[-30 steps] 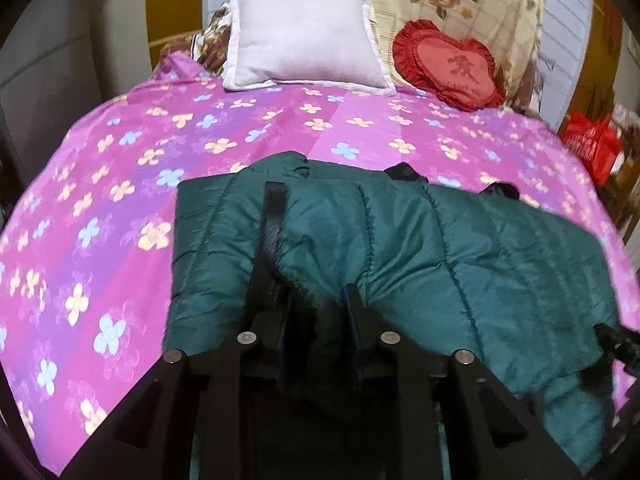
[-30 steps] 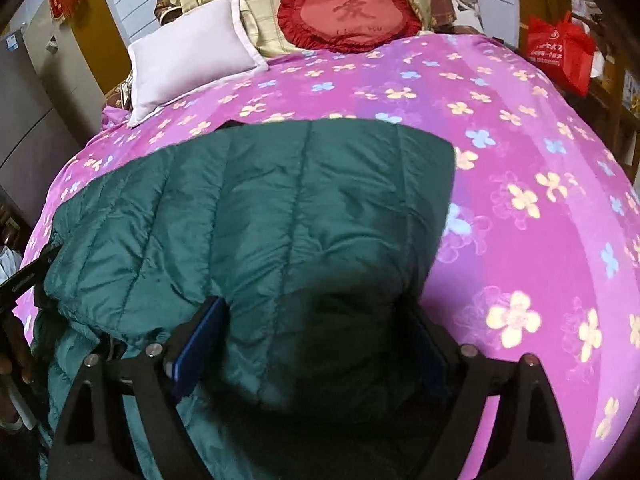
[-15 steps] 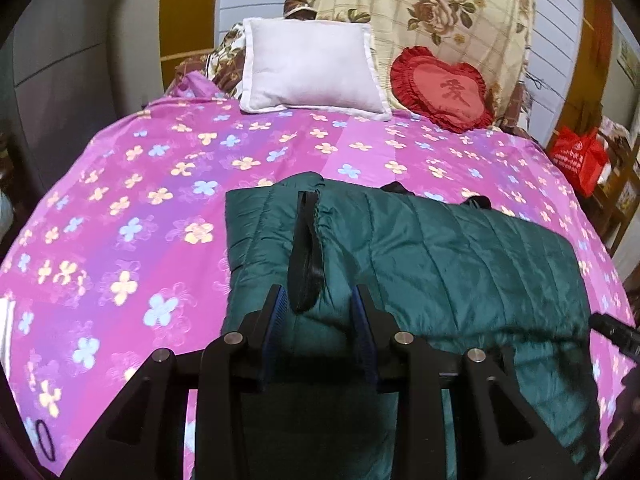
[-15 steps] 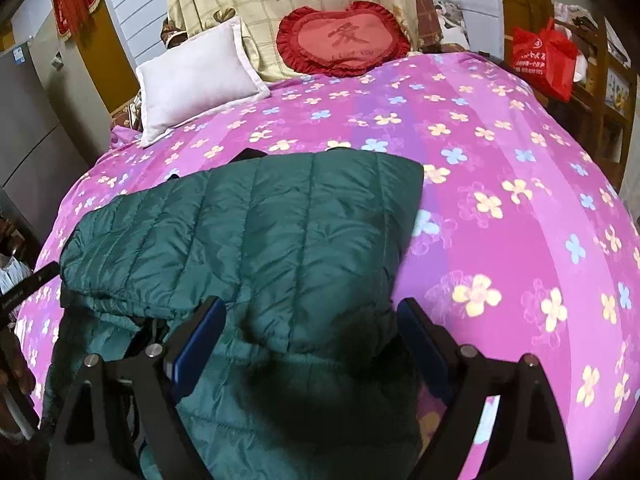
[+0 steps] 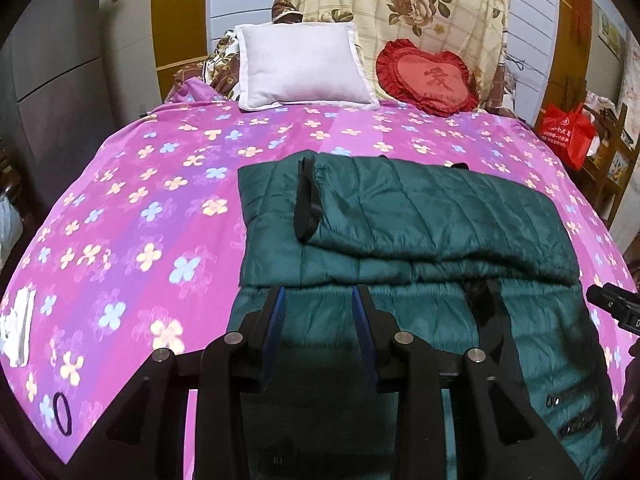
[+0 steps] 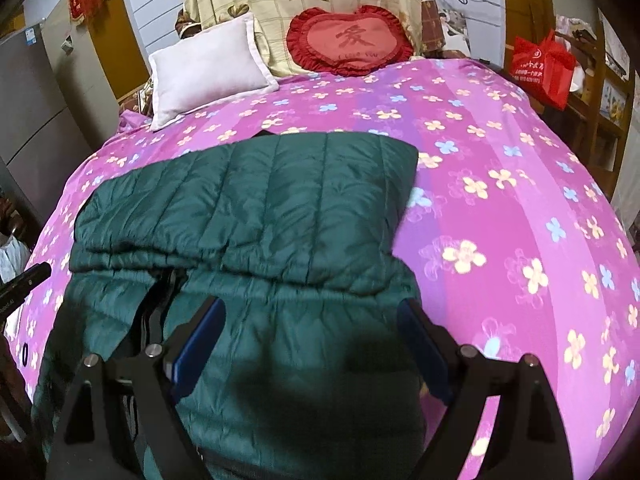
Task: Fold large clothes
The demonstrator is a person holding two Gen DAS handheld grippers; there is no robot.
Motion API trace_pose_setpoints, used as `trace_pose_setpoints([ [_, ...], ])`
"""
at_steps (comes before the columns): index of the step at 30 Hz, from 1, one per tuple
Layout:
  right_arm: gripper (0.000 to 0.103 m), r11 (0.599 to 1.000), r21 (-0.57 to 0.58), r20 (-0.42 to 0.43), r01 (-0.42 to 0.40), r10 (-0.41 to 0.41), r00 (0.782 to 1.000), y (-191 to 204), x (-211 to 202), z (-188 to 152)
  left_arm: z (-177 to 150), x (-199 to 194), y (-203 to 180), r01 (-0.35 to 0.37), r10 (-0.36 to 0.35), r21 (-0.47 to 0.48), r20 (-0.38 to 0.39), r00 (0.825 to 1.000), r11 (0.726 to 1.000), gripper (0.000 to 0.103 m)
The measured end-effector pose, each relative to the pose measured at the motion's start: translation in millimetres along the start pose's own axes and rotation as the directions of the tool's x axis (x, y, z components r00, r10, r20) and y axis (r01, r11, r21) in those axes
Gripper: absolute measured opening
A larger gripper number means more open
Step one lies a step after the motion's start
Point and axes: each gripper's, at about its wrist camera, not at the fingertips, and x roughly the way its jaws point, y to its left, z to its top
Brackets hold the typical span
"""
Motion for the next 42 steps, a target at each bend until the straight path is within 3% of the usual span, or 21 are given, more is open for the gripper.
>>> trace_pose_setpoints([
  [23,0.091,0.998,-0.055,0.007,0.018,-0.017,1.000,15,-40,-64,-70,-44,14,0.004,-0.004,0.008,-0.031,1.000,1.000,0.042],
  [42,0.091,0.998,-0.061,-0.024,0.019,-0.021,0.999,20,-47,-91,-89,-54,12,0.007,-0.006,0.005,-0.049,0.999,1.000,0.042],
])
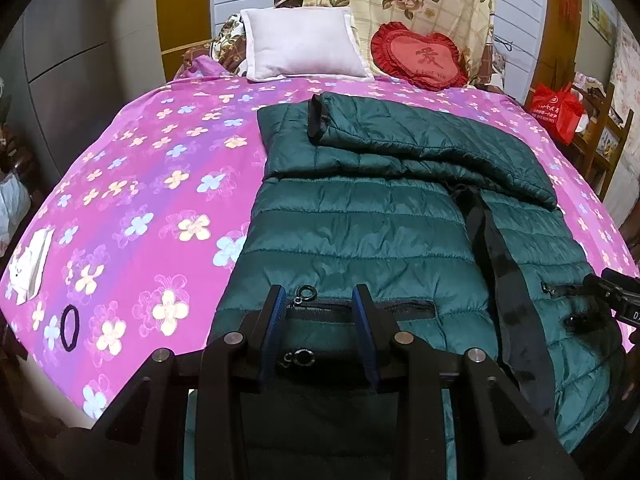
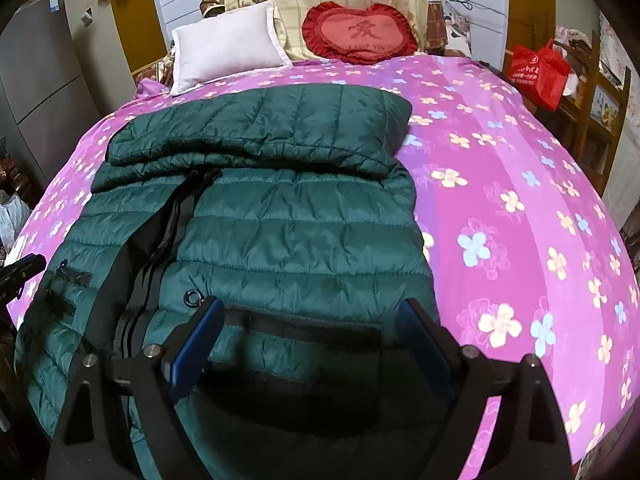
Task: Fold large clothes
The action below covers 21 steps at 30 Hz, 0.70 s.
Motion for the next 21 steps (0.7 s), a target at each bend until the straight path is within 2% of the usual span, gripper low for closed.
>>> trace_pose_setpoints([
  [9,0.091,0.999,0.028,-0.032,0.038,-0.037,0.999,-3,-2,-12,-14,-7,6,0.033,-0.033,-0.029,-0.018,0.999,0.999,0.042],
  [21,0.093,0.998,0.030,-0.048,0.056,-0.054,0.997,-13,-19,-34,-35,-19,43,0.097,-0.107,-0.150,-0.059,0.992,0.984,0.042],
])
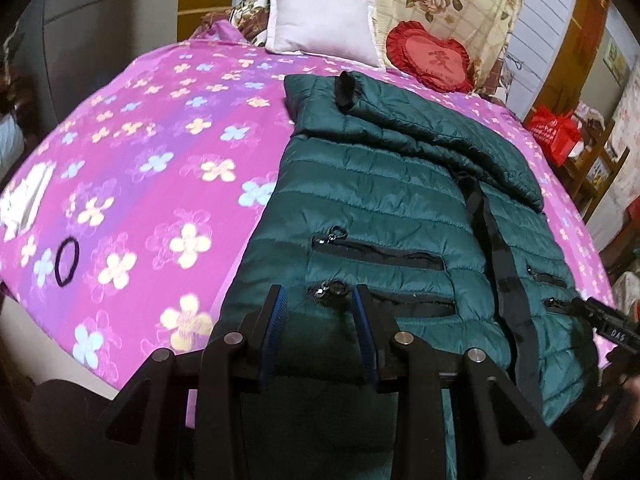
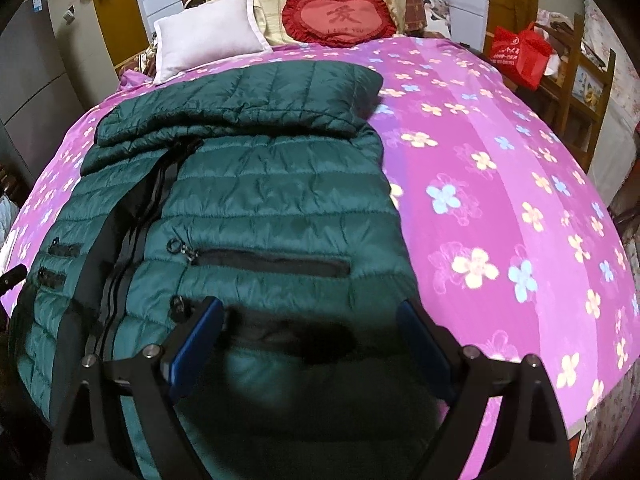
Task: Fold large clothes
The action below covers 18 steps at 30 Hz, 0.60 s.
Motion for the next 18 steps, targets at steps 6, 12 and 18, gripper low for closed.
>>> trace_pose_setpoints([
  [6,0.095,1.000,-0.005,-0.038,-0.022,0.022,0.999,-14,-12,-13,-8,-4,19,0.086,-0.089,-0.052,-0.055,0.995,0.995,0.054],
  [12,0.098,0.999,0.004,-0.099,-0.032,0.032,0.995,-38,-19,-32,-18,-5,36,0.104,-0.109,-0.066,-0.081,0.991,0.992,0.061],
  [18,0.099,0.988,0.074,-0.161,-0.135,0.146,0.976,-52,-11,-48,-17,-4,52,0.129,-0.141,-0.119,-0.097,0.985,0.984,0.061],
])
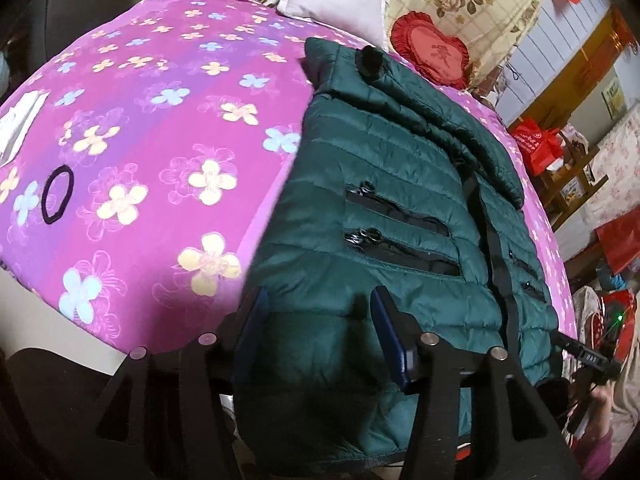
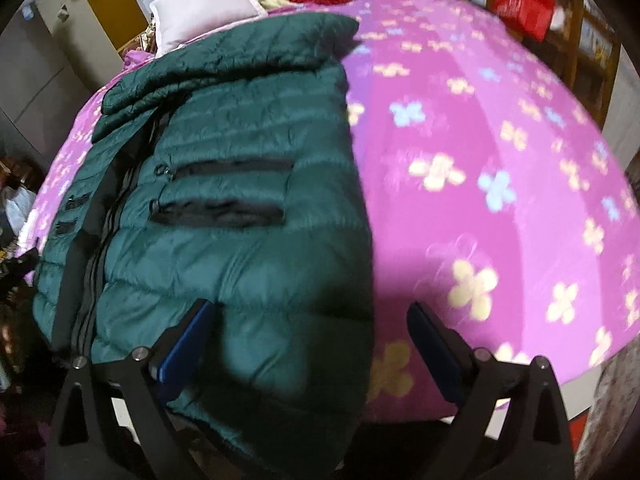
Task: Fold large clothes
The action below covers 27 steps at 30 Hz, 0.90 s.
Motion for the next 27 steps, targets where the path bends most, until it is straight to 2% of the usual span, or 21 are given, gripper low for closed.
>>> trace_pose_setpoints([
  [4,0.099,0.999,0.004,-0.024,-0.043,0.043,0.999,0,7,-3,5,-4,12,-0.007,0.008,-0.044,0.023,1.000,0.999,0.063],
  [11,0.101,0.993,-0.053,-0.058,-0.103,0.099,0.993,11,13,-5,-5,14,19,-0.020,0.017,-0.044,-0.069,0.997,0.999,0.063],
  [19,0.101,0.985,-0.076,-0.065,-0.156,0.151,0.986,17,11,-8,-13,12,16,-0.012,0.009,-0.058,-0.048,0.999,0.998,0.063],
  [23,0.102,0.978,-0.067,-0.050,-0.199,0.196,0.979,18,10,-11,-15,13,10,-0.029,0.027,-0.036,-0.043,0.999,0.999,0.063],
  [27,0.101,0.973,-0.103,-0.047,-0.207,0.203,0.978,22,10,-13,-17,13,7,-0.044,0.043,-0.019,-0.036,0.998,0.999,0.063],
])
